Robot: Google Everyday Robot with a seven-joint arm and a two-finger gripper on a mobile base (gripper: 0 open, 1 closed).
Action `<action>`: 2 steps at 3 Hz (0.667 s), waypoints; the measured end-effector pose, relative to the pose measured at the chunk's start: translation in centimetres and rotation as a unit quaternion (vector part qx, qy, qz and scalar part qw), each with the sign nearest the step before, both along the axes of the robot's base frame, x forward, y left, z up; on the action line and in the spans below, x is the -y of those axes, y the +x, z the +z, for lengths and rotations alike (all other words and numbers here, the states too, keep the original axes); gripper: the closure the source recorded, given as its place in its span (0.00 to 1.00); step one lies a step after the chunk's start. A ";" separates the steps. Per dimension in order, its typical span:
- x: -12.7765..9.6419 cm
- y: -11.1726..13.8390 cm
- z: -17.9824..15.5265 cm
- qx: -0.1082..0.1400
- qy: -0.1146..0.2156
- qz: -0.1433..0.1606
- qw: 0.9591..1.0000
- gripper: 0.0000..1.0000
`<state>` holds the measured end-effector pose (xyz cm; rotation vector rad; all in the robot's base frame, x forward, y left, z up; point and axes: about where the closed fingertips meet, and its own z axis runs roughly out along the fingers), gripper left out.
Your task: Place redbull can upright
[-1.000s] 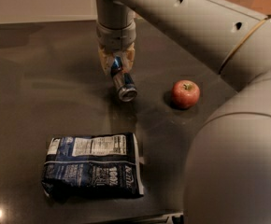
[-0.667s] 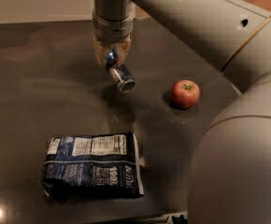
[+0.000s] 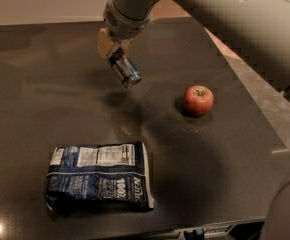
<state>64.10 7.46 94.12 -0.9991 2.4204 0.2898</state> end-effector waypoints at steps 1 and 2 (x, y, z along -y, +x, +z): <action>-0.2 0.1 1.1 0.058 0.049 0.051 0.996 1.00; -0.3 0.4 1.9 0.109 0.093 0.094 0.985 1.00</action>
Offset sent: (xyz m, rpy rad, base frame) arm 0.0053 0.0000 0.0320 0.3015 -0.3688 0.3130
